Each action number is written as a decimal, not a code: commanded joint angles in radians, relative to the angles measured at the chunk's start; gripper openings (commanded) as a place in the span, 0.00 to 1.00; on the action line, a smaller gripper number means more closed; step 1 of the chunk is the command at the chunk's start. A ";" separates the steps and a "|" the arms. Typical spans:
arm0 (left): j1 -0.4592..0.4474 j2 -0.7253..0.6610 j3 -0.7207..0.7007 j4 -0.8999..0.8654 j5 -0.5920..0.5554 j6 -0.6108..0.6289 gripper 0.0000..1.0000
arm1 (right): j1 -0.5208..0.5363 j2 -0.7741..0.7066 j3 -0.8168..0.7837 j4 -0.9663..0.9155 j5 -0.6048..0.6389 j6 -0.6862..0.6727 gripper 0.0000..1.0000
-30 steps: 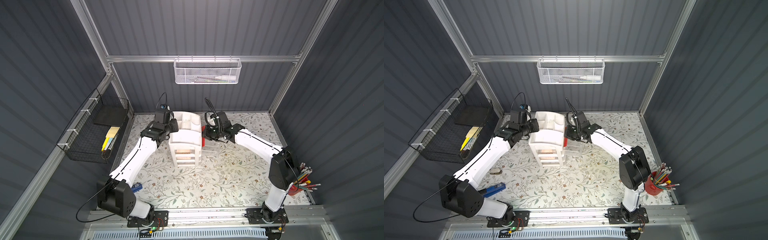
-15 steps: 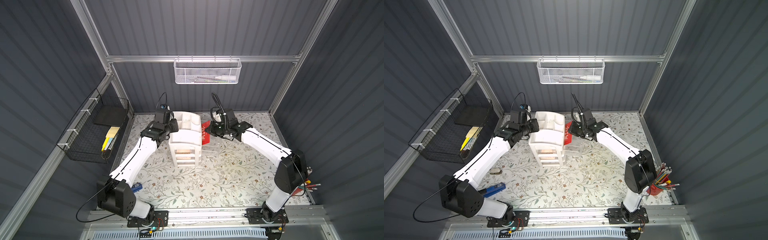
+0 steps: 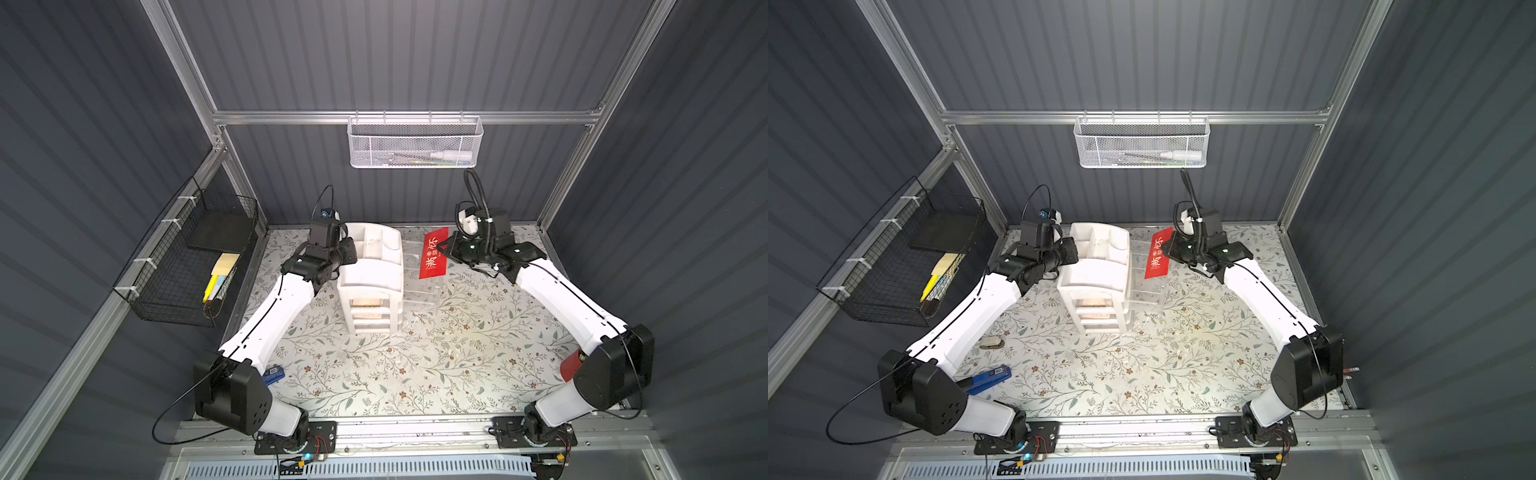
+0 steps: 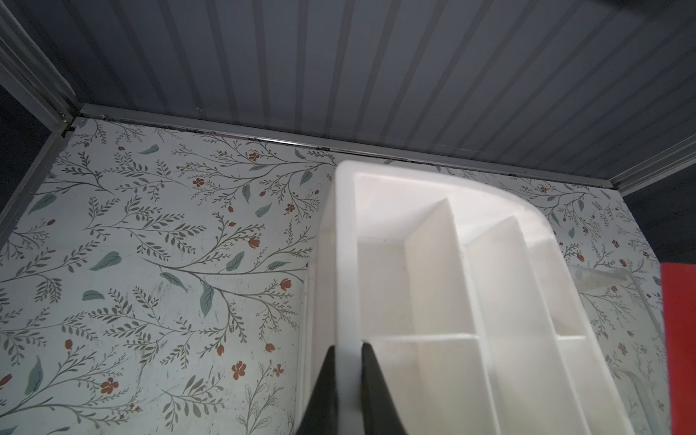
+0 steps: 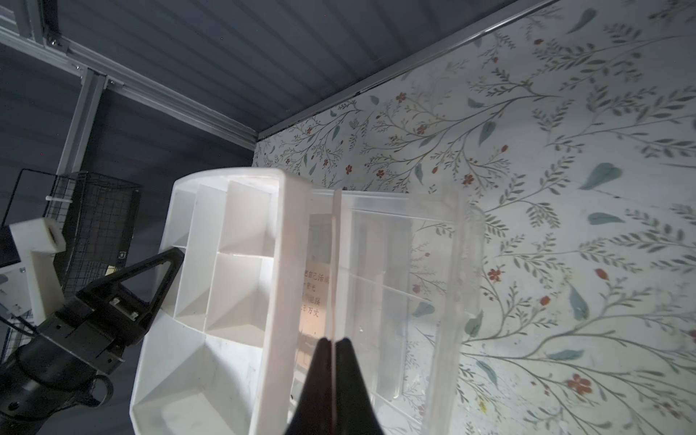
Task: Take the postcards out of the drawer
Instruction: Pick up the postcard from the drawer, then place the postcard at the center of the board.
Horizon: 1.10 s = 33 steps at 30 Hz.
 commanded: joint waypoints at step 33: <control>-0.014 0.092 -0.061 -0.079 0.057 0.106 0.00 | -0.320 0.002 -0.424 0.478 0.473 0.406 0.00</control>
